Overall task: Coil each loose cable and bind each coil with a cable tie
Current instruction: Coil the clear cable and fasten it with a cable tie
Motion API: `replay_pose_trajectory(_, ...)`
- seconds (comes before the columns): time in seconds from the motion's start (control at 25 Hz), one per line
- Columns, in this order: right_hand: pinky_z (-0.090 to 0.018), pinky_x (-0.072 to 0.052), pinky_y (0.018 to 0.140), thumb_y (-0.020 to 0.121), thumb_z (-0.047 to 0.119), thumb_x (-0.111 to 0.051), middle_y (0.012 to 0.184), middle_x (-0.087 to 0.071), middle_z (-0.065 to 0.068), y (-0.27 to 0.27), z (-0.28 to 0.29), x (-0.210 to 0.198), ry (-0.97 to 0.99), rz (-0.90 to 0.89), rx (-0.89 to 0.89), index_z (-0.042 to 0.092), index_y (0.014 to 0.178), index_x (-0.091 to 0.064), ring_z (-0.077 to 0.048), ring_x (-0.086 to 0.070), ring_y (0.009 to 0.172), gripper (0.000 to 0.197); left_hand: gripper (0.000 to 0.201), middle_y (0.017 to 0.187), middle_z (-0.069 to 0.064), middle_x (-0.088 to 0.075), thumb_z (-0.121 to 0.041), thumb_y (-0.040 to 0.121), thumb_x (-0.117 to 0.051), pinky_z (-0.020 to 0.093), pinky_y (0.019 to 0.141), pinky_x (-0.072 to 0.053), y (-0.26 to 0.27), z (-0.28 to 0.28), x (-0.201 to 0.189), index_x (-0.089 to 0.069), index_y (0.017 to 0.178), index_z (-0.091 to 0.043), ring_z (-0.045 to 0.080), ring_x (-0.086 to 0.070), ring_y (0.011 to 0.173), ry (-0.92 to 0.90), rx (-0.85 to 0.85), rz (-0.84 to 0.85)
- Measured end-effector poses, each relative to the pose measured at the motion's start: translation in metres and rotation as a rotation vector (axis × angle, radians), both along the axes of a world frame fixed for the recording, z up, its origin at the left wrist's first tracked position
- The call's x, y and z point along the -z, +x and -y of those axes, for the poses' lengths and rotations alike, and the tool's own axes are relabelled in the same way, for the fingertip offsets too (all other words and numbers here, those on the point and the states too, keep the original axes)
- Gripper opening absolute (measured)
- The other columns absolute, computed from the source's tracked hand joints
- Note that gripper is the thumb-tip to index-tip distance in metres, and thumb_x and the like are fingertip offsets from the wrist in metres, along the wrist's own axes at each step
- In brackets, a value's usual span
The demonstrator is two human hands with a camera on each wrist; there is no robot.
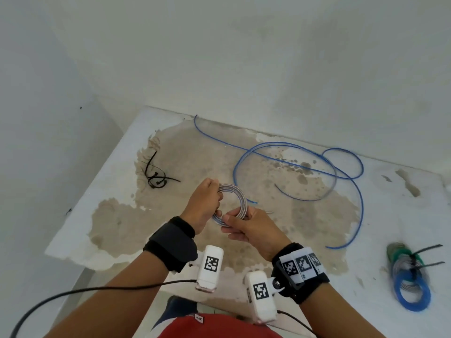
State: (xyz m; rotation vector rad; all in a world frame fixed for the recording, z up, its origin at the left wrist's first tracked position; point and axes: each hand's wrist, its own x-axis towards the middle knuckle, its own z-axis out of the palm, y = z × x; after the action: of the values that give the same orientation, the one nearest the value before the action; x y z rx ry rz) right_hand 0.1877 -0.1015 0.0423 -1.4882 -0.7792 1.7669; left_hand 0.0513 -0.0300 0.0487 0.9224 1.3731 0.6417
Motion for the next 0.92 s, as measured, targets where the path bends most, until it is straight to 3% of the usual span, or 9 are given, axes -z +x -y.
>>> replay_pose_trajectory(0.16,-0.03,-0.059,0.075,0.096,0.03,-0.069,0.109,-0.077,-0.012,-0.076,-0.046,0.016,-0.091,0.048,-0.11,0.01,0.107,-0.067,-0.02,-0.076,0.092,0.023,0.026,0.071,-0.001,-0.041,-0.034,0.107,-0.038,0.027,0.048,-0.036,-0.084,-0.036,0.026,-0.048,0.093,-0.014,0.01,-0.032,0.051,-0.052,-0.042,-0.001)
replay_pose_trajectory(0.28,-0.035,-0.053,0.076,0.103,0.055,-0.044,0.105,-0.077,0.003,-0.12,-0.097,0.035,-0.152,0.236,-0.13,0.018,0.117,-0.067,-0.019,-0.074,0.089,0.046,0.025,0.073,0.001,-0.037,-0.031,0.108,-0.037,0.03,0.051,-0.033,-0.148,-0.057,0.045,-0.045,0.092,-0.015,0.013,-0.028,0.052,-0.115,-0.07,-0.029)
replay_pose_trajectory(0.36,-0.034,-0.051,0.078,0.105,0.05,-0.043,0.103,-0.075,0.002,-0.142,-0.136,0.058,-0.047,0.454,-0.112,0.017,0.11,-0.07,-0.018,-0.072,0.087,0.043,0.026,0.075,0.002,-0.036,-0.033,0.108,-0.037,0.032,0.053,-0.034,-0.181,-0.067,0.055,-0.044,0.091,-0.014,0.014,-0.028,0.056,-0.129,-0.04,-0.065)
replay_pose_trajectory(0.48,-0.026,-0.045,0.085,0.101,0.036,-0.056,0.104,-0.071,0.006,-0.174,-0.191,0.088,0.134,0.79,-0.276,0.016,0.107,-0.071,-0.012,-0.064,0.093,0.026,0.028,0.075,0.002,-0.037,-0.033,0.108,-0.037,0.03,0.052,-0.035,-0.21,-0.082,0.064,-0.041,0.086,-0.016,0.014,-0.028,0.055,-0.129,-0.025,-0.095)
replay_pose_trajectory(0.56,-0.023,-0.044,0.084,0.097,0.028,-0.062,0.104,-0.068,0.006,-0.188,-0.221,0.1,0.154,0.846,-0.319,0.02,0.106,-0.07,-0.011,-0.06,0.094,0.015,0.028,0.075,0.001,-0.039,-0.033,0.107,-0.038,0.031,0.053,-0.035,-0.22,-0.09,0.068,-0.041,0.086,-0.015,0.013,-0.028,0.054,-0.124,-0.021,-0.082)
replay_pose_trajectory(0.64,-0.029,-0.052,0.085,0.092,0.026,-0.067,0.107,-0.071,0.003,-0.196,-0.244,0.112,0.123,0.862,-0.375,0.027,0.099,-0.067,-0.017,-0.065,0.097,0.007,0.027,0.075,0.001,-0.041,-0.032,0.107,-0.039,0.031,0.053,-0.036,-0.226,-0.098,0.073,-0.044,0.087,-0.015,0.013,-0.03,0.054,-0.141,-0.023,-0.069)
replay_pose_trajectory(0.8,-0.036,-0.058,0.086,0.085,0.025,-0.075,0.102,-0.072,0.001,-0.202,-0.26,0.135,0.095,0.914,-0.464,0.028,0.093,-0.066,-0.02,-0.068,0.093,0.012,0.026,0.075,0.001,-0.043,-0.033,0.106,-0.039,0.032,0.054,-0.037,-0.23,-0.107,0.083,-0.045,0.087,-0.016,0.013,-0.033,0.056,-0.157,-0.013,-0.092)
replay_pose_trajectory(0.92,-0.027,-0.053,0.086,0.089,0.019,-0.071,0.106,-0.072,0.0,-0.193,-0.263,0.128,0.102,0.881,-0.443,0.025,0.103,-0.071,-0.016,-0.066,0.096,0.016,0.027,0.075,0.002,-0.042,-0.033,0.106,-0.039,0.032,0.054,-0.037,-0.228,-0.109,0.084,-0.044,0.086,-0.015,0.014,-0.032,0.057,-0.15,-0.018,-0.101)
